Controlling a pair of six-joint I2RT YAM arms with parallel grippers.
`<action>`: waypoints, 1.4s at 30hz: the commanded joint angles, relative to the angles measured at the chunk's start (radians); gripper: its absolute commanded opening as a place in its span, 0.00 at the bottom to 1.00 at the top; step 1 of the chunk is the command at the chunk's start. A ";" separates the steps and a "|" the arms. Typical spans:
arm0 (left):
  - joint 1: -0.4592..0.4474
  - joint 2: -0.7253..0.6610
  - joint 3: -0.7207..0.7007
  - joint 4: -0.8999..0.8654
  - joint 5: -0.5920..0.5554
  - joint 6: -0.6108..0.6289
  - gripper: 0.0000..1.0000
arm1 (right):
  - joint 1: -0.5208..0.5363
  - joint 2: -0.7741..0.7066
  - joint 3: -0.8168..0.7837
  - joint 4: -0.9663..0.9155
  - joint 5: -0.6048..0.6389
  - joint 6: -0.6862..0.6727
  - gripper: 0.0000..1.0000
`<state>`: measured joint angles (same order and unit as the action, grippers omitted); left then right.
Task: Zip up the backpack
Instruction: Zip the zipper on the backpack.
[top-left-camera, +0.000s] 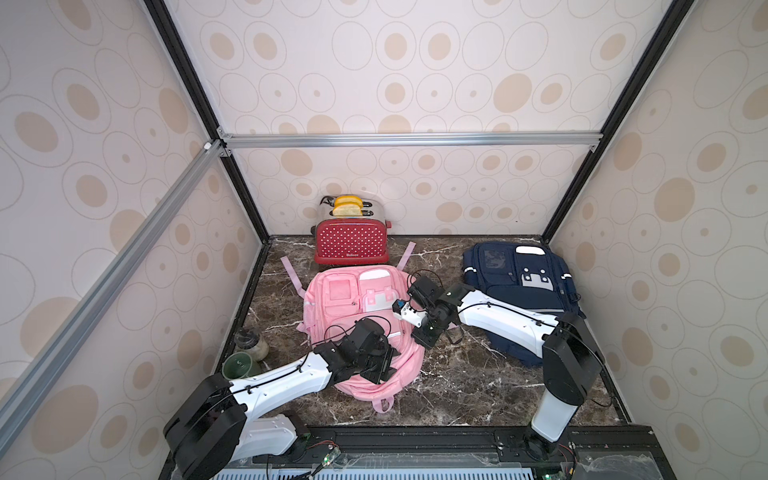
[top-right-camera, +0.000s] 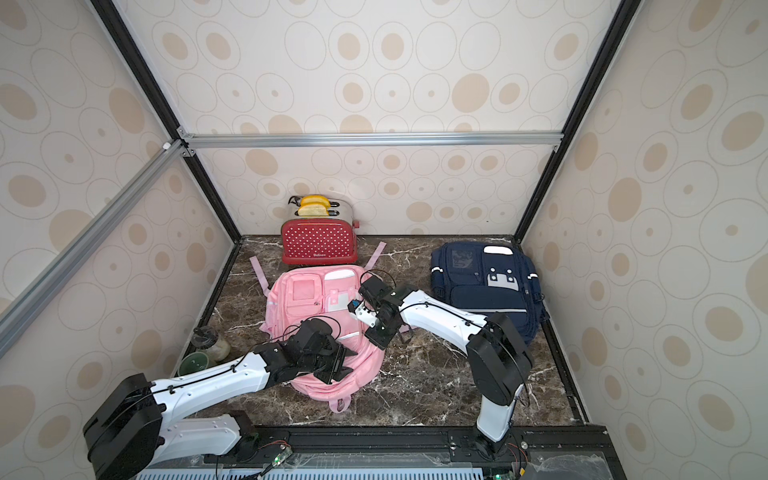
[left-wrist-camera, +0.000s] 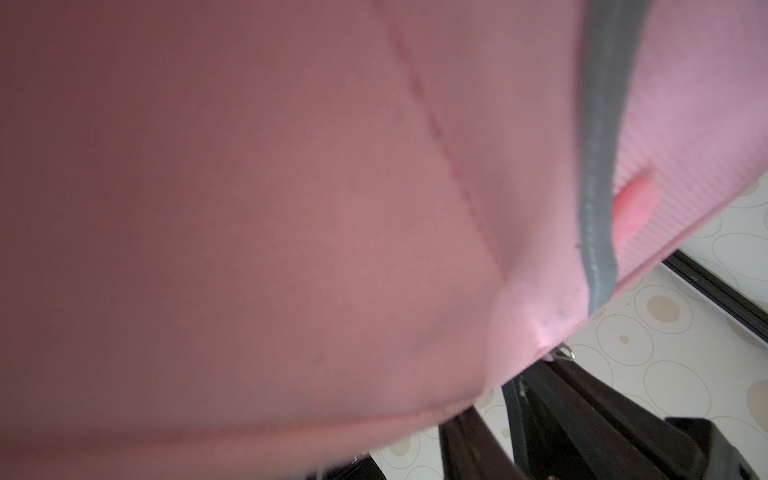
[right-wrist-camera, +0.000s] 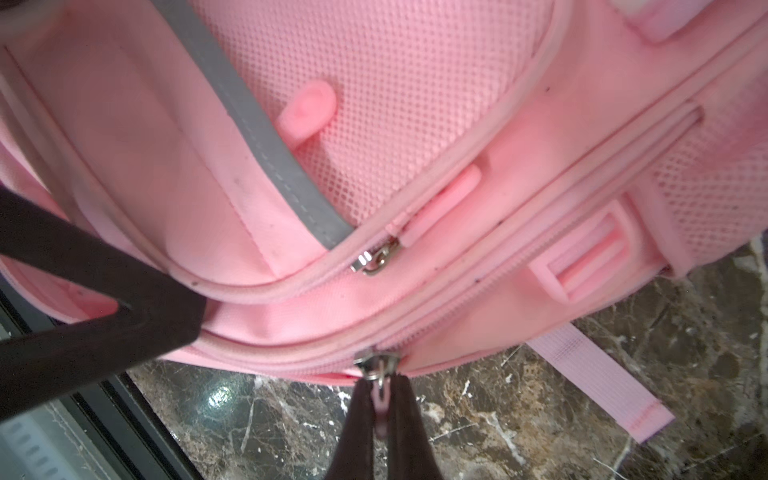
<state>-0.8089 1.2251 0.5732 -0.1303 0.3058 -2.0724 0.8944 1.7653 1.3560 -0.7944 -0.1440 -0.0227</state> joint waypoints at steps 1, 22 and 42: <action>-0.010 0.025 -0.044 -0.024 -0.016 -0.055 0.35 | 0.029 -0.048 0.009 -0.018 -0.003 -0.011 0.00; -0.009 -0.211 -0.060 -0.296 -0.061 0.089 0.00 | -0.185 0.102 0.086 0.020 0.278 -0.188 0.00; 0.042 -0.105 0.232 -0.480 -0.011 0.519 0.99 | -0.244 0.028 0.137 -0.070 0.145 -0.048 0.55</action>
<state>-0.7921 1.0996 0.6773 -0.4480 0.2829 -1.7523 0.6399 1.8835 1.5078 -0.8280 0.0036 -0.1291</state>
